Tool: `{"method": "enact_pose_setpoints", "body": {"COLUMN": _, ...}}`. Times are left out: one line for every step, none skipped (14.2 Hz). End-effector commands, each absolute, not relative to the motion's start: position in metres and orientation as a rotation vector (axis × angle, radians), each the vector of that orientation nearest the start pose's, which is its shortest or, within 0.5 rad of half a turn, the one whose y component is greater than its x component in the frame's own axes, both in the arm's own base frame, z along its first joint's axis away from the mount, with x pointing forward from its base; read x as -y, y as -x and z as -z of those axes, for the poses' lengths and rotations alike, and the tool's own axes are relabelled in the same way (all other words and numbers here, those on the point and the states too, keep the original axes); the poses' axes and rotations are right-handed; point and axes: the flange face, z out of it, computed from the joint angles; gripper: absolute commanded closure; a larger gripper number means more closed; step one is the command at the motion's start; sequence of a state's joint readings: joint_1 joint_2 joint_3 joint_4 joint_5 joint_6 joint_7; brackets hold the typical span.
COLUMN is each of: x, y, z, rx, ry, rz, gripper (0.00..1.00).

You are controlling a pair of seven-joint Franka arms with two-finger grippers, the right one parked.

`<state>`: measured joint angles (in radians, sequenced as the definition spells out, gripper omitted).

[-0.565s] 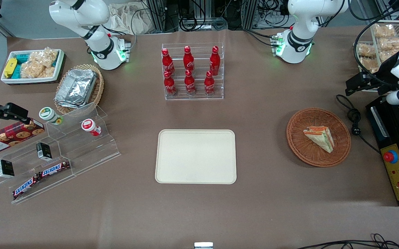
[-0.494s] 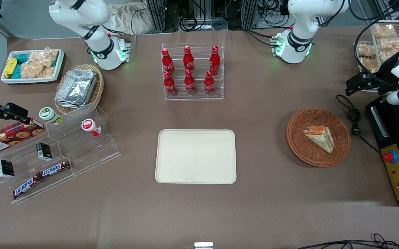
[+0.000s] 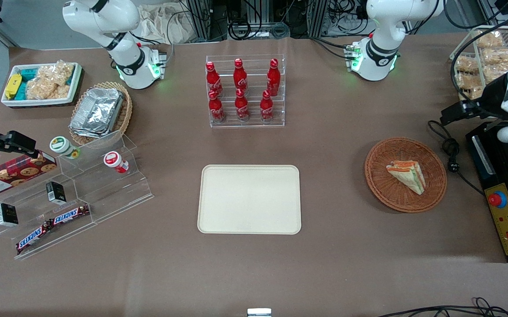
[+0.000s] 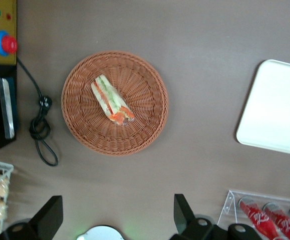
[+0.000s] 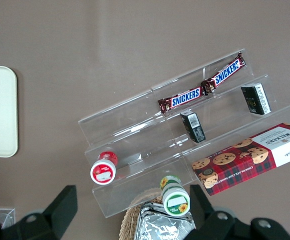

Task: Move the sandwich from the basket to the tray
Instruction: 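Lower the open left gripper over the sandwich in the wicker basket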

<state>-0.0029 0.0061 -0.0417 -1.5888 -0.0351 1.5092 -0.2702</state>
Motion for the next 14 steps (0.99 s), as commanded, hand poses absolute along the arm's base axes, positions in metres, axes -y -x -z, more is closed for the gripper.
{"method": "enact_pose_setpoints", "body": {"x": 0.005, "y": -0.549, "z": -0.550, "rx": 0.512, "ry": 3.099, "rz": -0.165, "gripper": 0.01}}
{"method": "enact_pose_setpoints", "body": {"x": -0.006, "y": -0.549, "z": -0.522, "rx": 0.580, "ry": 3.085, "rz": -0.167, "gripper": 0.01}}
{"method": "enact_pose_setpoints", "body": {"x": -0.019, "y": -0.548, "z": -0.493, "rx": 0.628, "ry": 3.074, "rz": -0.168, "gripper": 0.01}}
{"method": "enact_pose_setpoints", "body": {"x": -0.030, "y": -0.546, "z": -0.466, "rx": 0.665, "ry": 3.068, "rz": -0.154, "gripper": 0.01}}
{"method": "enact_pose_setpoints", "body": {"x": -0.043, "y": -0.542, "z": -0.437, "rx": 0.697, "ry": 3.058, "rz": -0.124, "gripper": 0.01}}
{"method": "enact_pose_setpoints", "body": {"x": -0.052, "y": -0.537, "z": -0.411, "rx": 0.724, "ry": 3.056, "rz": -0.078, "gripper": 0.01}}
{"method": "enact_pose_setpoints", "body": {"x": -0.052, "y": -0.532, "z": -0.384, "rx": 0.757, "ry": 3.051, "rz": -0.062, "gripper": 0.01}}
{"method": "enact_pose_setpoints", "body": {"x": -0.056, "y": -0.532, "z": -0.361, "rx": 0.828, "ry": 3.033, "rz": -0.059, "gripper": 0.01}}
{"method": "enact_pose_setpoints", "body": {"x": -0.057, "y": -0.536, "z": -0.341, "rx": 0.920, "ry": 3.005, "rz": -0.076, "gripper": 0.01}}
{"method": "enact_pose_setpoints", "body": {"x": -0.056, "y": -0.540, "z": -0.323, "rx": 1.005, "ry": 2.975, "rz": -0.091, "gripper": 0.01}}
{"method": "enact_pose_setpoints", "body": {"x": -0.053, "y": -0.543, "z": -0.307, "rx": 1.083, "ry": 2.953, "rz": -0.092, "gripper": 0.01}}
{"method": "enact_pose_setpoints", "body": {"x": -0.051, "y": -0.545, "z": -0.295, "rx": 1.165, "ry": 2.920, "rz": -0.094, "gripper": 0.01}}
{"method": "enact_pose_setpoints", "body": {"x": -0.049, "y": -0.545, "z": -0.280, "rx": 1.205, "ry": 2.897, "rz": -0.114, "gripper": 0.01}}
{"method": "enact_pose_setpoints", "body": {"x": -0.044, "y": -0.544, "z": -0.268, "rx": 1.200, "ry": 2.894, "rz": -0.130, "gripper": 0.01}}
